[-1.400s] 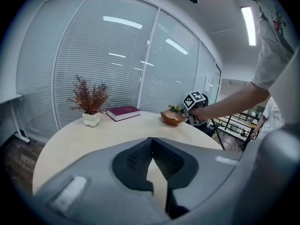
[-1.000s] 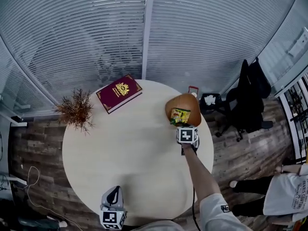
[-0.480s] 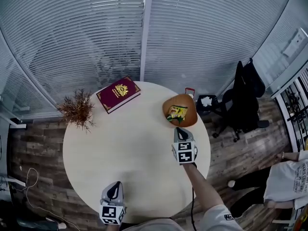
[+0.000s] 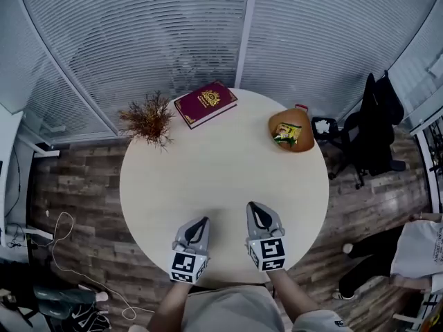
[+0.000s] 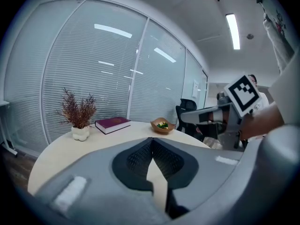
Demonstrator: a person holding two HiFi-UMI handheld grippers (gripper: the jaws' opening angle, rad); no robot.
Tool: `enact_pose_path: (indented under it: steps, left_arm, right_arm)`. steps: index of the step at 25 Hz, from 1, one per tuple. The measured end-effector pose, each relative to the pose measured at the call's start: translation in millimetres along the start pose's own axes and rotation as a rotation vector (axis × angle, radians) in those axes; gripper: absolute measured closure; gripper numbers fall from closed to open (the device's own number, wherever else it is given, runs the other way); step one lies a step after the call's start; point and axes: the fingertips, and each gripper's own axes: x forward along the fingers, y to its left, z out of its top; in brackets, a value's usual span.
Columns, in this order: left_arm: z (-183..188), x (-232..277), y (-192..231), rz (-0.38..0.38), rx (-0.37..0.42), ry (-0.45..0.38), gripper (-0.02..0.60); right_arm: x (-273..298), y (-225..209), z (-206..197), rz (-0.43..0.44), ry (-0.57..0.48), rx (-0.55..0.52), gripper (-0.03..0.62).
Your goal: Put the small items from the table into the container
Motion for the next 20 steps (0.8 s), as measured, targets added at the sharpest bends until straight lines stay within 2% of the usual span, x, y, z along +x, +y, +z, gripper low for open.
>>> enact_pose_path:
  steps: [3, 7, 20]
  left_arm:
    - [-3, -6, 0, -0.034, 0.01, -0.005, 0.581]
    - [-8, -16, -1, -0.068, 0.02, -0.001, 0.581]
    - [-12, -24, -5, -0.126, 0.03, -0.005, 0.581]
  right_arm:
    - [-14, 37, -23, -0.016, 0.009, 0.072, 0.592]
    - [-23, 65, -50, -0.019, 0.04, 0.097, 0.592]
    - [-39, 78, -57, -0.048, 0.05, 0.098, 0.592]
